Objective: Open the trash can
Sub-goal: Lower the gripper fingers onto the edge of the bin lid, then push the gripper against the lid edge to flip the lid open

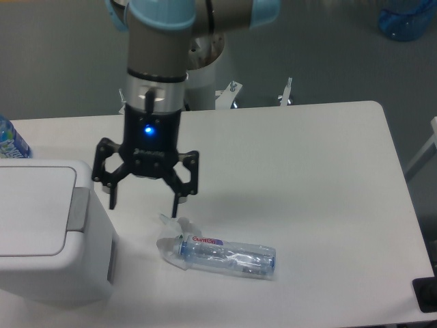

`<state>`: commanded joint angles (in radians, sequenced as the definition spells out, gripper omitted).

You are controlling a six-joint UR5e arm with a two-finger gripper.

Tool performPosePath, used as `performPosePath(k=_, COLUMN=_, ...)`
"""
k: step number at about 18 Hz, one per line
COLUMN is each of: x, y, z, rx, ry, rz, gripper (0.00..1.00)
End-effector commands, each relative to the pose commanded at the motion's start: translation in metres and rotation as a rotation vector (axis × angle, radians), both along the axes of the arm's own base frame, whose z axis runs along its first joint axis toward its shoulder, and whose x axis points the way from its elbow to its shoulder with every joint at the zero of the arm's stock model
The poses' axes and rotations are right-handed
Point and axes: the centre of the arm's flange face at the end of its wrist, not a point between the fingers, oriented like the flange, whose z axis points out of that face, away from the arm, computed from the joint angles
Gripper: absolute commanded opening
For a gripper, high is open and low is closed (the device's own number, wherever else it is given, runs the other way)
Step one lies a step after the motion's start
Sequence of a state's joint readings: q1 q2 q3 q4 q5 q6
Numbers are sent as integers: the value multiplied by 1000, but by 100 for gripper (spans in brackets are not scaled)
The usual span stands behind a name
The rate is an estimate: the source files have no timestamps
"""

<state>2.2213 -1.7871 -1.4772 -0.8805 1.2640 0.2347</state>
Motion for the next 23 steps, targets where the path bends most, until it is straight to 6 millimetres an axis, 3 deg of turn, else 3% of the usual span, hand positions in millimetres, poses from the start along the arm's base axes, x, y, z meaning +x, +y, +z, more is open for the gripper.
performPosePath(k=3, x=13, y=3, z=-10, rx=-15, ry=-11, rz=-20, gripper=100)
performPosePath(k=12, x=27, y=7, z=-17, rx=-26, ry=-19, rz=-41, gripper=100)
performPosePath(k=23, x=24, y=9, z=-24, rx=-36, ry=-19, rz=-43, gripper=100)
